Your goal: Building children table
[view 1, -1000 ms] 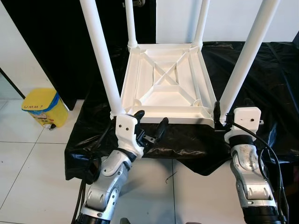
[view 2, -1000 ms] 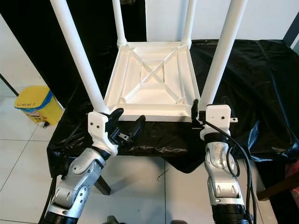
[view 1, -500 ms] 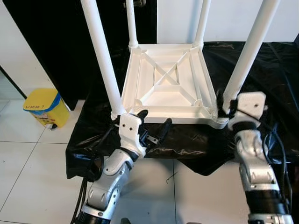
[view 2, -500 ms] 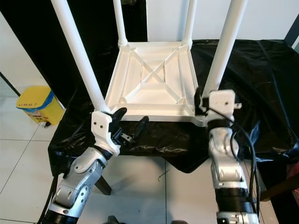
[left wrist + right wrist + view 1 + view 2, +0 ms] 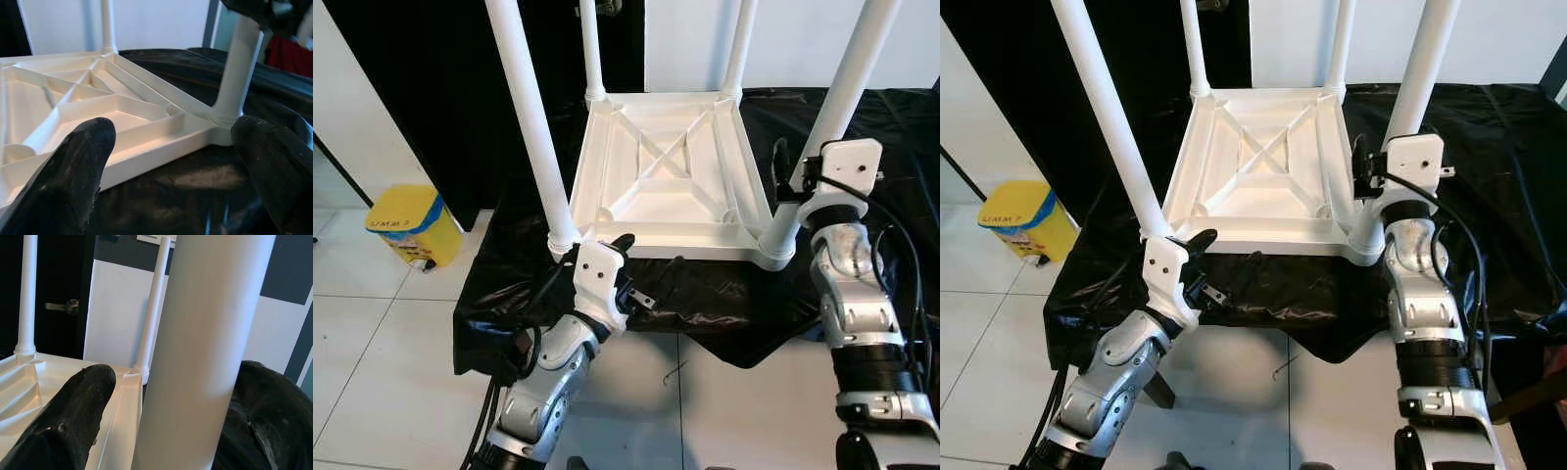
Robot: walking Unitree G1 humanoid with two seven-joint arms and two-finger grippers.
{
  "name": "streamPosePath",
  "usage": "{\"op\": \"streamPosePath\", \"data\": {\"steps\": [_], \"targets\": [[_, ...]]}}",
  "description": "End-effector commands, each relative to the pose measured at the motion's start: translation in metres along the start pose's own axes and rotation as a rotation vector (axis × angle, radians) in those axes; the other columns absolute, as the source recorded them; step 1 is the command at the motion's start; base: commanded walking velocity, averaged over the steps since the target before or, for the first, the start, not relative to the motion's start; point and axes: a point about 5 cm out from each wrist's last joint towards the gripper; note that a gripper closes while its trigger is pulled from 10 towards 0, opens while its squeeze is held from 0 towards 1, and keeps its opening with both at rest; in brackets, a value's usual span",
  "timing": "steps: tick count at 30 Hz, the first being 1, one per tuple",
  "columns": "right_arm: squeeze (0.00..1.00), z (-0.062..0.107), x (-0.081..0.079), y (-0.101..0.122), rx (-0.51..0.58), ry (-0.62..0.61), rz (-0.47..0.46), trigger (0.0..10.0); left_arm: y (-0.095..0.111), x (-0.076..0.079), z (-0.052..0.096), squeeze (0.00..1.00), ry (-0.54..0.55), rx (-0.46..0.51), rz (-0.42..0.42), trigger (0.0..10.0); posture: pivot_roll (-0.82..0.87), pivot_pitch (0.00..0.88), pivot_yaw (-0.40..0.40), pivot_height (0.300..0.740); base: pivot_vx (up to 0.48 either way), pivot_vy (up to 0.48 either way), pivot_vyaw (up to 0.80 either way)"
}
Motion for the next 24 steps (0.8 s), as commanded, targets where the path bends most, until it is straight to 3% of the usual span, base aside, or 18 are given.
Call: {"op": "streamPosePath", "data": {"steps": [1, 9, 24], "targets": [[0.0, -0.009, 0.002, 0.005, 0.013, 0.015, -0.001, 10.0, -0.008, 0.009, 0.002, 0.0, -0.138, -0.063, -0.001, 10.0, -0.15, 0.013, 0.026, 0.74, 0.0, 0.0, 0.0], [0.0, -0.028, 0.01, 0.017, 0.038, 0.024, 0.006, 10.0, -0.012, 0.008, 0.001, 0.0, -0.132, -0.101, -0.003, 10.0, -0.14, 0.01, 0.015, 0.74, 0.0, 0.0, 0.0], [0.0, -0.038, 0.016, 0.021, 0.045, 0.038, 0.025, 10.0, -0.015, -0.001, 0.001, 0.0, -0.071, -0.139, -0.023, 10.0, -0.13, 0.027, 0.012, 0.74, 0.0, 0.0, 0.0]]}}
Point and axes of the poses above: a point about 5 cm out from each wrist's last joint towards the gripper, its own z axis pointing back from the gripper into the wrist, its own y axis along the axis of the wrist's last joint, x = y × z, and after that the axes turned 9 degrees about z, right-handed
